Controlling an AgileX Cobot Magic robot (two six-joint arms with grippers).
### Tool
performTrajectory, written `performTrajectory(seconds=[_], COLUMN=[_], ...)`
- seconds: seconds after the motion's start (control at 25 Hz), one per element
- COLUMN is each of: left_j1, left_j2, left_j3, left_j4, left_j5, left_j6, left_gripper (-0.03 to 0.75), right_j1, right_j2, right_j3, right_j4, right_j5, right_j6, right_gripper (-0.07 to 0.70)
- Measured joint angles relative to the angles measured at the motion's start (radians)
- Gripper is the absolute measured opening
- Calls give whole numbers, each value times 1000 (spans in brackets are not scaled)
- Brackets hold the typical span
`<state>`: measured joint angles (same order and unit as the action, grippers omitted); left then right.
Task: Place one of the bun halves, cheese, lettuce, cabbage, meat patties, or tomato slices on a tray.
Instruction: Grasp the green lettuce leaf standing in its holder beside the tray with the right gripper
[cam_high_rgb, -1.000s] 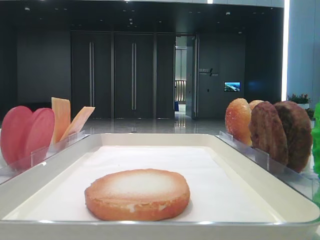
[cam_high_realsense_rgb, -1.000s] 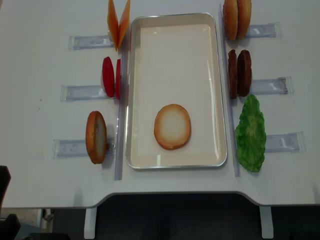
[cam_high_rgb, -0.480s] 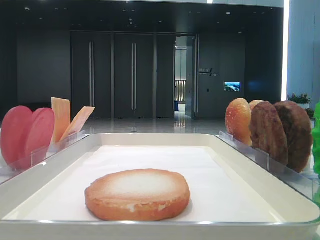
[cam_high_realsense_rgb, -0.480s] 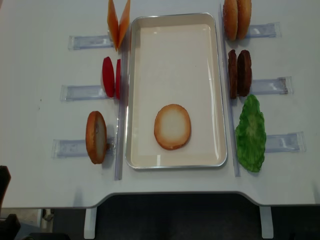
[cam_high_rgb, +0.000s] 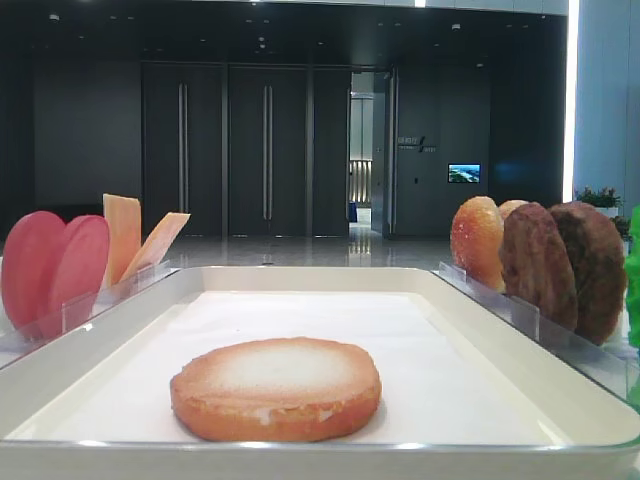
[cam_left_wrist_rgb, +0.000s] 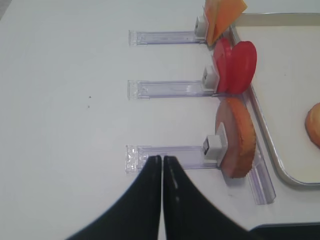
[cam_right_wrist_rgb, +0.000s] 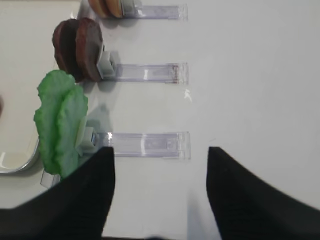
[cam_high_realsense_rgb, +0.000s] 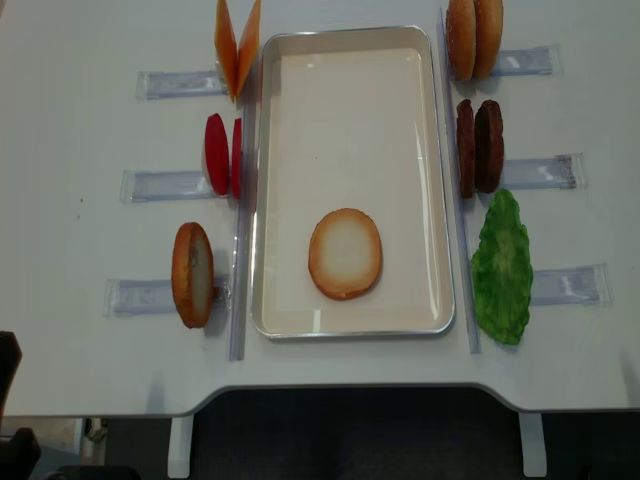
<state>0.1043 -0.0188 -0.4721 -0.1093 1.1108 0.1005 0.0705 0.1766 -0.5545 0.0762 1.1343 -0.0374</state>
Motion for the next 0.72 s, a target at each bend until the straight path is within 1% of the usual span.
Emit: performTrajectory(seconds=[0.16, 0.44, 0.64, 0.72], left_j1=[0, 0, 0, 0], left_j2=[0, 0, 0, 0], left_j3=[0, 0, 0, 0], left_j4=[0, -1, -1, -1], left_j5=[0, 0, 0, 0], left_j6=[0, 0, 0, 0], left_gripper=[0, 0, 0, 0], right_j1=[0, 0, 0, 0], right_j2=[179, 495, 692, 741], right_j3=[-52, -186, -316, -362], right_j4=[6, 92, 122, 123], right_j5=[4, 79, 85, 84], right_j6=[37, 43, 28, 18], right_gripper=[399, 399, 399, 399])
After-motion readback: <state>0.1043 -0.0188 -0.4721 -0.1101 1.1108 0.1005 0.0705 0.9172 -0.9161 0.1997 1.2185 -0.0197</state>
